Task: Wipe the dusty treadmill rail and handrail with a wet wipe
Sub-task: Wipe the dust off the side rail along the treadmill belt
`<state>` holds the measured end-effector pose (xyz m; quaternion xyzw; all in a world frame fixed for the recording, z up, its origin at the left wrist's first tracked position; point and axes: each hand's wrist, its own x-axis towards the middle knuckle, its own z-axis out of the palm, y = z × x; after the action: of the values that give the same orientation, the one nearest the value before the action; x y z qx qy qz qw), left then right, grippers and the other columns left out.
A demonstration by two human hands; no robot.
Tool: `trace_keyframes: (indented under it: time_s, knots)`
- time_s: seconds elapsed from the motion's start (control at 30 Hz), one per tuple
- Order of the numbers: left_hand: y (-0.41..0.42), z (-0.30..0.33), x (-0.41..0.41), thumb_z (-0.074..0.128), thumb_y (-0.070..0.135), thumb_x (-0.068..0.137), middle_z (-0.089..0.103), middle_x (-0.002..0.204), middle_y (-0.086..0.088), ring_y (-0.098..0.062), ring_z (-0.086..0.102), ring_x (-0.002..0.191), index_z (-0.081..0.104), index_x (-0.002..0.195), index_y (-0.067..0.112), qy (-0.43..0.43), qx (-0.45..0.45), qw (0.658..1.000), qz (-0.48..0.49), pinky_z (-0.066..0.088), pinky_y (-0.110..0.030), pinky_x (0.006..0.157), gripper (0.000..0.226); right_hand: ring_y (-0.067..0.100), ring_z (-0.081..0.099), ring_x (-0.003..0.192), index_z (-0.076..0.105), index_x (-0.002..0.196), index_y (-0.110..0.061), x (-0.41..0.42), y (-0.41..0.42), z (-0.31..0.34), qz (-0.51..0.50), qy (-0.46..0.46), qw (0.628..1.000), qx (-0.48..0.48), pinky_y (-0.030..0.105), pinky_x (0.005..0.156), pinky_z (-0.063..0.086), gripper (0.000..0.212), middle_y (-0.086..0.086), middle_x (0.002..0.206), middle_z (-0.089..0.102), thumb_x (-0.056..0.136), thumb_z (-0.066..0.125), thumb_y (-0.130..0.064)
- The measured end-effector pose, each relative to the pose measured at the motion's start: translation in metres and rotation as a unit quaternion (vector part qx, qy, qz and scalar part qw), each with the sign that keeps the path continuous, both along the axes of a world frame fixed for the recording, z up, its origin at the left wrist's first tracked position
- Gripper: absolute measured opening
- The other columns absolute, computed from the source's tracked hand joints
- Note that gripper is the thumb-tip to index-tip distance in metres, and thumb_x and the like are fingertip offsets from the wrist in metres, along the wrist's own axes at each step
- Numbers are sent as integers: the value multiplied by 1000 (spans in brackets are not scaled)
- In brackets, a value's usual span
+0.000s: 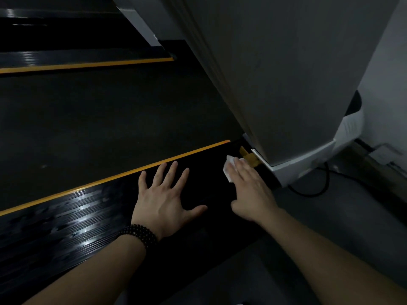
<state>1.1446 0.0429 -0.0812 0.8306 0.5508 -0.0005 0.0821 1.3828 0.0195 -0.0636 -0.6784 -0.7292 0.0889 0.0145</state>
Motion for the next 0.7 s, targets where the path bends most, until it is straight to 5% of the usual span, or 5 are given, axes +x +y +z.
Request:
trace_keyframes:
  time_s: [0.3, 0.5, 0.7]
  knots:
    - [0, 0, 0, 14, 97, 75, -13, 169, 4, -20, -17, 154, -6, 160, 38, 2, -8, 1000, -2, -5, -61, 122, 105, 2, -12, 149, 3, 160, -16, -6, -17, 3, 38, 26, 999, -6, 21, 120, -2, 87, -6, 167, -6, 87, 50, -14]
    - [1, 6, -3, 15, 93, 74, -10, 170, 4, -18, -16, 155, 1, 161, 36, -9, -39, 999, -3, -6, -58, 123, 105, 4, -6, 151, 9, 159, -14, -44, -14, 12, 32, 57, 998, 22, 23, 121, 0, 84, -2, 167, 2, 82, 32, -36]
    - [-9, 39, -43, 15, 88, 77, 1, 170, 4, -16, -7, 156, 9, 161, 32, -32, -8, 999, 4, 1, -52, 125, 101, 6, -4, 151, 8, 160, -15, -91, -14, 40, 63, 37, 997, 26, 20, 117, -4, 78, -2, 167, 2, 96, 47, -37]
